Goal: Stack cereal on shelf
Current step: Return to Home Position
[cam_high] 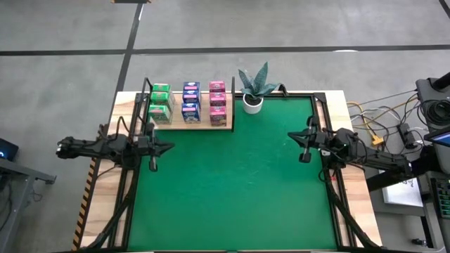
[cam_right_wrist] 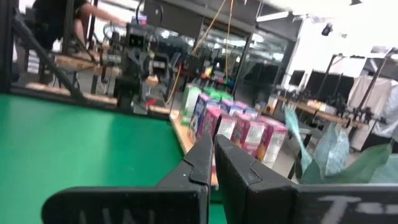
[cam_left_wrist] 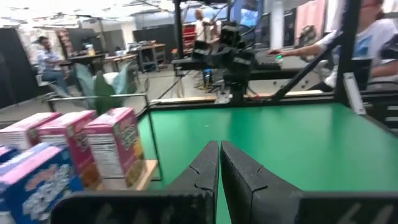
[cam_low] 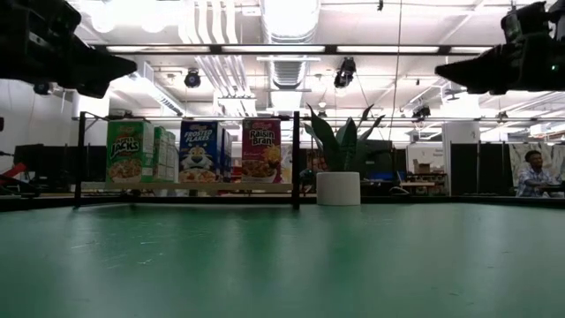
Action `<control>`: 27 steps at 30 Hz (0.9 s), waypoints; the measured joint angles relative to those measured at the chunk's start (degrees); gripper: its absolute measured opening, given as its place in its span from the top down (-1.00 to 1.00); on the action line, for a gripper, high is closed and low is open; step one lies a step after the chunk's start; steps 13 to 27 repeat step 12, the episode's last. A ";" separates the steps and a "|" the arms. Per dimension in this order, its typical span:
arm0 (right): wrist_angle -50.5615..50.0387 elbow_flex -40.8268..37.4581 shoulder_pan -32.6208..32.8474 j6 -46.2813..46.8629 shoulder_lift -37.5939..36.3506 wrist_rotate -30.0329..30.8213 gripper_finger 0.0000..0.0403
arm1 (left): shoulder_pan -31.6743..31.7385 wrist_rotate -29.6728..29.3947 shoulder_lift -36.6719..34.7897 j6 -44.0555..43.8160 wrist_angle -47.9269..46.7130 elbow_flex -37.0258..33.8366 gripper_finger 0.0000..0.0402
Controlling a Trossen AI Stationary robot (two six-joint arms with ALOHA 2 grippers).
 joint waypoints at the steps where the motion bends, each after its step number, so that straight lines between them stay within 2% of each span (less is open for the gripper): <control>1: -0.30 -0.10 0.00 0.00 0.00 -0.02 0.95 | 0.00 0.82 0.00 -0.01 0.66 -0.45 1.00; 12: -2.76 -0.79 0.00 -0.46 0.00 -0.02 0.95 | 0.04 3.76 0.26 0.07 8.07 -5.52 1.00; 27: -2.76 -0.79 0.00 -0.46 0.00 -0.02 0.95 | 0.04 3.76 0.26 0.07 8.07 -5.52 1.00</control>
